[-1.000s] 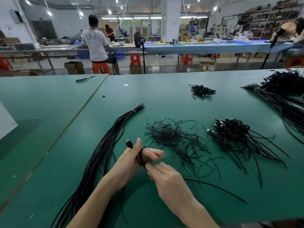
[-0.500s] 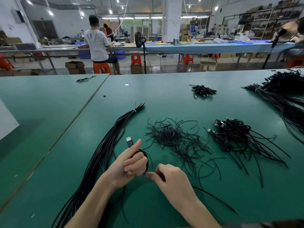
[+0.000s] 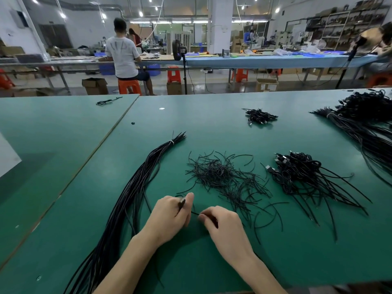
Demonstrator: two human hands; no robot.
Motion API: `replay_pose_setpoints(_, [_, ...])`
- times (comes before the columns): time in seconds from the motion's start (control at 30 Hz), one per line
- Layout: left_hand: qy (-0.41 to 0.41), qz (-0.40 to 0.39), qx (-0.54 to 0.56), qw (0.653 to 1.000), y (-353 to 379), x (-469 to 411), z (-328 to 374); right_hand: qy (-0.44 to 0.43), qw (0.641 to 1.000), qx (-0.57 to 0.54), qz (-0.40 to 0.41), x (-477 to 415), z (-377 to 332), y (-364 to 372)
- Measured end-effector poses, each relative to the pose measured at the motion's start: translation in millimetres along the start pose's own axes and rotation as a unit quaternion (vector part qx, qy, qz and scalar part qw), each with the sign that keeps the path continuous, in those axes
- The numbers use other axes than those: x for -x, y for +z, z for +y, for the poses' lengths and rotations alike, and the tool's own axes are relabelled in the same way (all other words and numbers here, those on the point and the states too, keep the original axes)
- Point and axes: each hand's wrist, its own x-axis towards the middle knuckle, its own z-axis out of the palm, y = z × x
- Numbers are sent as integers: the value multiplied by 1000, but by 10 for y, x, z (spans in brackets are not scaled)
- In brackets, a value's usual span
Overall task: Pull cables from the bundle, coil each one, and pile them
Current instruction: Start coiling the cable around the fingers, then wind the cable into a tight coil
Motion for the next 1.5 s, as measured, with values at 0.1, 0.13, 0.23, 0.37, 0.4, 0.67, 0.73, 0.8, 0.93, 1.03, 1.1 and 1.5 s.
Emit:
replay_pose_setpoints(0.1, [48,5,-107,993,0,-12,-2,3,1000,20,19,-9,17,21])
replay_pose_setpoints(0.13, [62,-6,-145,987,17,-21,13,9,999,16,28,-14,25,22])
replay_pose_setpoints(0.23, [114,3,-204,972,56,-36,34,23,997,-47,65,-20,41,5])
replay_pose_setpoints(0.37, [151,-37,-186,970,108,-56,40,-46,990,-88,101,32,-14,-44])
replay_pose_setpoints(0.4, [139,-52,-160,976,121,-60,38,-66,989,-89,94,47,-28,-48])
replay_pose_setpoints(0.67, [-7,-42,198,979,156,-54,33,-159,987,-22,11,110,-113,-30])
replay_pose_setpoints(0.73, [-35,-58,246,967,149,-73,52,-163,986,-27,-1,109,-113,-15])
replay_pose_setpoints(0.8, [-54,-75,277,956,116,-99,74,-147,988,-45,-9,89,-93,-3])
replay_pose_setpoints(0.93, [-74,-106,417,900,20,-95,110,-100,989,-111,-20,66,-84,-21])
replay_pose_setpoints(1.03, [-75,-108,501,855,-3,-95,122,-39,977,-208,-36,33,-89,-46])
replay_pose_setpoints(1.1, [-82,-104,540,831,-18,-101,158,-2,958,-282,-42,0,-67,-74])
replay_pose_setpoints(1.5, [-119,-199,567,790,-13,-84,177,-30,942,-308,-129,-63,4,-104])
